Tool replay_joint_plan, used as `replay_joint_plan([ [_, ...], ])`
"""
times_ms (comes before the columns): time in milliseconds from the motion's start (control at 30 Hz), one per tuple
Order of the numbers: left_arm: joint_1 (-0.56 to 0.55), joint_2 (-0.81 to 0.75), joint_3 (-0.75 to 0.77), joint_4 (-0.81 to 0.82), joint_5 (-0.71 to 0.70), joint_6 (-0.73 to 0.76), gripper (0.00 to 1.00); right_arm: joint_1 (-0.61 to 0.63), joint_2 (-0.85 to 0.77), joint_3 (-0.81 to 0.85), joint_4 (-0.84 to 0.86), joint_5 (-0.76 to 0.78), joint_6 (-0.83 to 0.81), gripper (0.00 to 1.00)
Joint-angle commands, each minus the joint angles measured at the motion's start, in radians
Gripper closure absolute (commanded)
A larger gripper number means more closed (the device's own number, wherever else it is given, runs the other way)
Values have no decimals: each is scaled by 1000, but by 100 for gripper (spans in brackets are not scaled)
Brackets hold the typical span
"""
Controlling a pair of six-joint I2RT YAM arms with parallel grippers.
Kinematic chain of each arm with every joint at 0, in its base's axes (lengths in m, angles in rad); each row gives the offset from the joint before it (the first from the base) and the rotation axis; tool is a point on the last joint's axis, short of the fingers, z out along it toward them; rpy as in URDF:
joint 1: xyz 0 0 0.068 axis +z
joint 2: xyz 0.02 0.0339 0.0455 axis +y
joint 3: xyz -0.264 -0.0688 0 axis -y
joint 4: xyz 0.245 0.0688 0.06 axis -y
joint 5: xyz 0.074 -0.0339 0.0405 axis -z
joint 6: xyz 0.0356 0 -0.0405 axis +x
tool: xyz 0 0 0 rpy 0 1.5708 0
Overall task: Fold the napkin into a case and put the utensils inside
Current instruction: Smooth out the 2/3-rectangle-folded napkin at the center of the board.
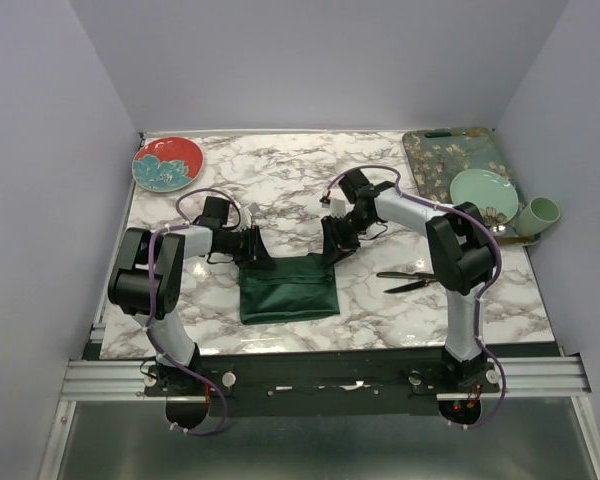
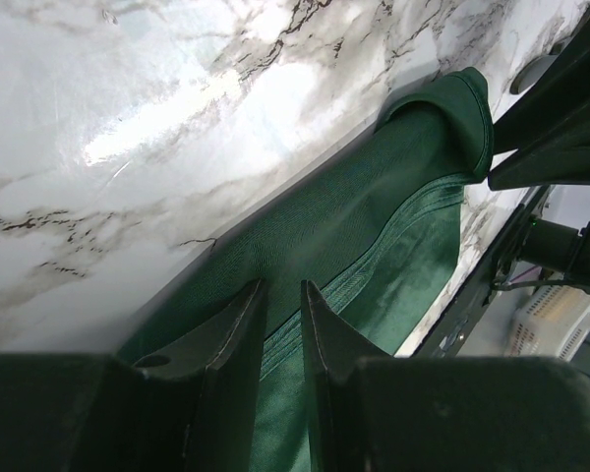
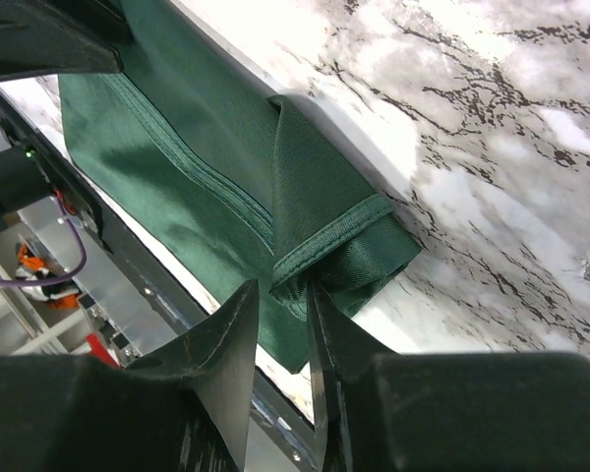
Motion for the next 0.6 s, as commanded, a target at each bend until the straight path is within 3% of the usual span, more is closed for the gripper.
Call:
replay_joint_plan([
  [0,4,10,-35,-37,-127,50,69,-1,-18,0,20,-6,39,67],
  [167,4,11,-35,-33,-127,50,69,-2,-35,8,19,-2,41,68],
  [567,4,17,-30,-34,-127,47,69,-1,-93,-23,8,58,75,54],
])
